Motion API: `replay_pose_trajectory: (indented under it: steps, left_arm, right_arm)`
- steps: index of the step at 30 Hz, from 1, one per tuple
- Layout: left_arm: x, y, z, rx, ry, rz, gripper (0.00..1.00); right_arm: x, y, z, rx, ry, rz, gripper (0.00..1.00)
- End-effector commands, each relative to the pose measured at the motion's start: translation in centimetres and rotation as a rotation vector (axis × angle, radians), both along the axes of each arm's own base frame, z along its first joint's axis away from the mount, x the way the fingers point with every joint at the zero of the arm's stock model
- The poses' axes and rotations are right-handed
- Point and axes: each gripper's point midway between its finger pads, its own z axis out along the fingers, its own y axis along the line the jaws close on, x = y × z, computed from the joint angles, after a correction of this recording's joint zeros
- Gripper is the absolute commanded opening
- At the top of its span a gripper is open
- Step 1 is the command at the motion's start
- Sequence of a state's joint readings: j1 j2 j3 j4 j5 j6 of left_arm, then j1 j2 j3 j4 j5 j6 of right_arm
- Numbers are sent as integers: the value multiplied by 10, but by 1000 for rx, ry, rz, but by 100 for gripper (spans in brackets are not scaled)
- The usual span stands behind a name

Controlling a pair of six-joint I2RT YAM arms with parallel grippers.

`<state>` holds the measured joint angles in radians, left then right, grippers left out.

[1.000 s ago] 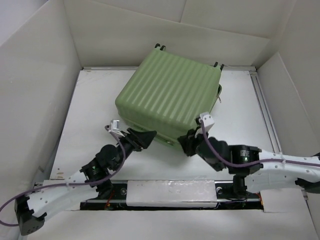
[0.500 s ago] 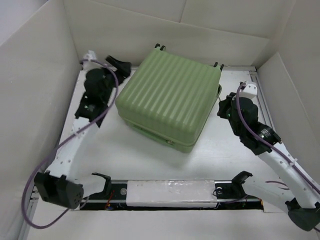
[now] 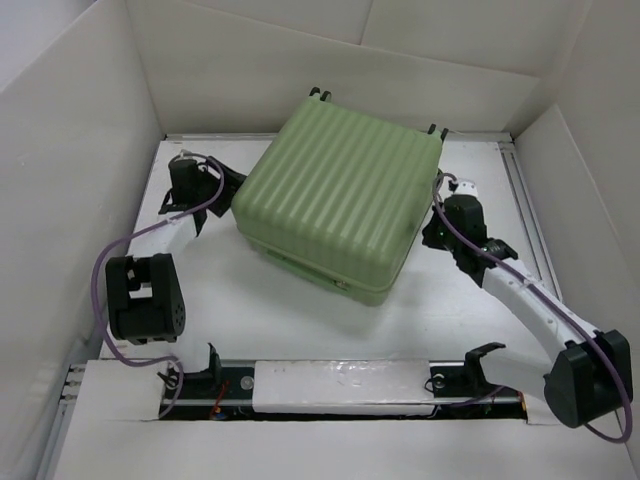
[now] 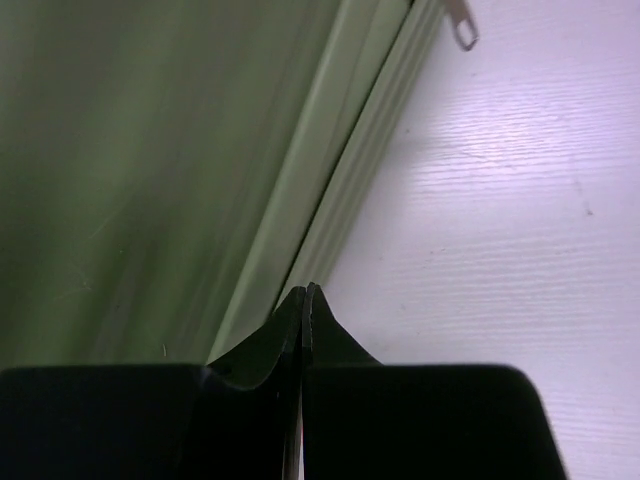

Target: Pack the luggage

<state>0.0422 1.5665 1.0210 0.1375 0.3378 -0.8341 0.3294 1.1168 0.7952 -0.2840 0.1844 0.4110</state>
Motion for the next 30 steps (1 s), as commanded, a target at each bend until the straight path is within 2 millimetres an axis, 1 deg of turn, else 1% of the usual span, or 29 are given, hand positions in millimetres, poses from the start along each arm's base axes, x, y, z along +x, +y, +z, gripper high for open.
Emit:
replay_pose_trajectory:
  steps: [1,2,3,4,5,6,7,8,9,10,11,12,13,15,16,17,18,19,20,21,22,23,24,25,26,27,28,29,30]
  left_arm:
    - [-2,-42,23,-63,-122,-133,68]
    - [-11,-49,9,-84,-97,-147,66]
    - [-15,-55,4,-116,-86,-151,66]
    - [-20,-61,3,-134,-92,-164,65]
    - [-28,-63,-4,-150,-98,-173,65]
    - [-38,-68,-5,-165,-110,-178,65]
    - [-40,-73,3,-166,-129,-191,65]
    - [-51,-76,-3,-166,-130,-201,64]
    - [-58,-80,-2,-175,-136,-210,64]
    - [-69,-90,8,-177,-166,-240,64]
    - [-77,-95,10,-187,-174,-252,64]
    - [-90,-99,0,-194,-169,-256,64]
    - [-103,-109,10,-204,-195,-280,64]
    - [-118,-115,13,-209,-215,-287,64]
    - [-131,-117,2,-216,-193,-289,64]
    - [-144,-126,15,-225,-236,-328,64]
    - [-149,-123,19,-224,-255,-321,63]
    - [-162,-124,9,-238,-234,-328,63]
    - [-170,-122,25,-254,-290,-330,63]
    - [-175,-121,29,-267,-308,-328,63]
    - [-181,-119,26,-265,-292,-327,63]
    - [-185,-118,29,-268,-310,-328,63]
    - [-190,-116,40,-272,-346,-332,63]
    - [-193,-116,41,-272,-345,-332,63]
    - [-194,-115,46,-258,-343,-336,64]
    - [-195,-114,54,-250,-366,-341,64]
    - [-195,-114,57,-241,-365,-343,64]
    - [-196,-115,68,-237,-388,-357,66]
    - [-198,-115,76,-240,-411,-358,67]
  right_arm:
    - [17,35,18,78,-114,119,0]
    - [18,45,16,97,-111,160,0]
    - [19,53,2,93,-75,179,0]
    - [22,63,3,80,-83,214,0]
    - [25,75,8,86,-94,260,0]
    - [28,88,-3,63,-72,310,0]
    - [35,93,-2,60,-79,335,0]
    - [36,104,-3,52,-75,378,0]
    - [45,117,12,65,-102,426,0]
    - [49,128,1,56,-76,467,0]
    - [53,133,3,51,-82,498,0]
    - [58,145,18,76,-109,547,0]
    - [62,151,16,86,-101,566,0]
    - [68,162,27,88,-130,626,0]
    - [71,172,43,114,-161,664,0]
    - [74,175,42,107,-158,682,0]
    - [77,177,45,93,-162,701,0]
    - [83,180,60,86,-187,707,0]
    - [84,178,52,74,-140,698,0]
    - [87,177,57,59,-150,693,0]
    - [91,175,57,48,-147,676,0]
    - [96,175,67,36,-170,668,0]
    - [97,172,69,26,-165,654,0]
    - [107,158,79,18,-189,610,0]
    - [111,151,91,29,-202,587,0]
    - [111,142,108,31,-233,570,0]
    - [113,133,121,45,-256,544,0]
    - [112,120,149,68,-305,524,6]
    - [116,113,156,67,-319,509,6]
